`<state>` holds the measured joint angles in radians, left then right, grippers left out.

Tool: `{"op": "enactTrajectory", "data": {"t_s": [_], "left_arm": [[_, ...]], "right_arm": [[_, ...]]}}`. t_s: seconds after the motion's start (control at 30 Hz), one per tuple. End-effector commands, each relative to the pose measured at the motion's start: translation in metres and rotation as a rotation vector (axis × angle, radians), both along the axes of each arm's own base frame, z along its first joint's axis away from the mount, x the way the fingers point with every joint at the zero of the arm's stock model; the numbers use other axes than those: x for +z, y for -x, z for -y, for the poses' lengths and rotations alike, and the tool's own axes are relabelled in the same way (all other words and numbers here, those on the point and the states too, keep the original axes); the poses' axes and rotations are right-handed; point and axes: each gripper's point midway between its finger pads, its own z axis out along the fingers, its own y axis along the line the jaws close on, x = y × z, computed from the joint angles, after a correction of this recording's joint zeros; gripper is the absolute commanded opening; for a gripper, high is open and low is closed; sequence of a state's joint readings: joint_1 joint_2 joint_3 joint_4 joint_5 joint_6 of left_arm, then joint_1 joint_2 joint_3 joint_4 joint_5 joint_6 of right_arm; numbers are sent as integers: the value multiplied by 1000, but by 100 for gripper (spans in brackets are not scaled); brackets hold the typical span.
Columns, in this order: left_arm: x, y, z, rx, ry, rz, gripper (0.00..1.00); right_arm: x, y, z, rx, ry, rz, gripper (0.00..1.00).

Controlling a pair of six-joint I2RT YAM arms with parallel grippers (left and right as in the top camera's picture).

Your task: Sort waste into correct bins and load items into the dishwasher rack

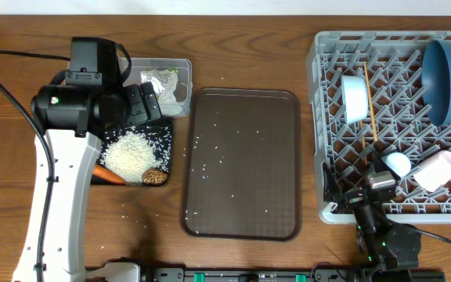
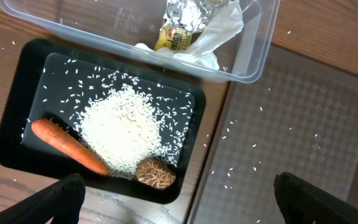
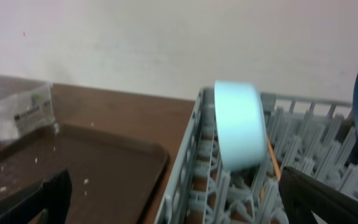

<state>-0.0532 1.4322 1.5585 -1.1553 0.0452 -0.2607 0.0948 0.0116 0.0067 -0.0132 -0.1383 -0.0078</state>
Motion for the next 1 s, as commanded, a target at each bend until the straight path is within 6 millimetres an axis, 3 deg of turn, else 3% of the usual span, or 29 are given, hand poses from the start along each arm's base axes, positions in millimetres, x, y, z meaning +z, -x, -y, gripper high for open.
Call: {"op": "enactTrajectory", "data": {"t_s": [0.0, 0.7, 0.8, 0.97], "left_arm": [[0, 2, -2, -5, -14, -1, 98], [2, 3, -1, -9, -14, 5, 98], [12, 14, 6, -35, -12, 42, 98], [45, 42, -7, -19, -109, 191, 98]], "right_arm": [[-12, 0, 2, -10, -10, -51, 99], [-12, 0, 2, -10, -10, -50, 99], [-12, 0, 2, -10, -10, -50, 99], [-12, 0, 2, -10, -10, -50, 99]]}}
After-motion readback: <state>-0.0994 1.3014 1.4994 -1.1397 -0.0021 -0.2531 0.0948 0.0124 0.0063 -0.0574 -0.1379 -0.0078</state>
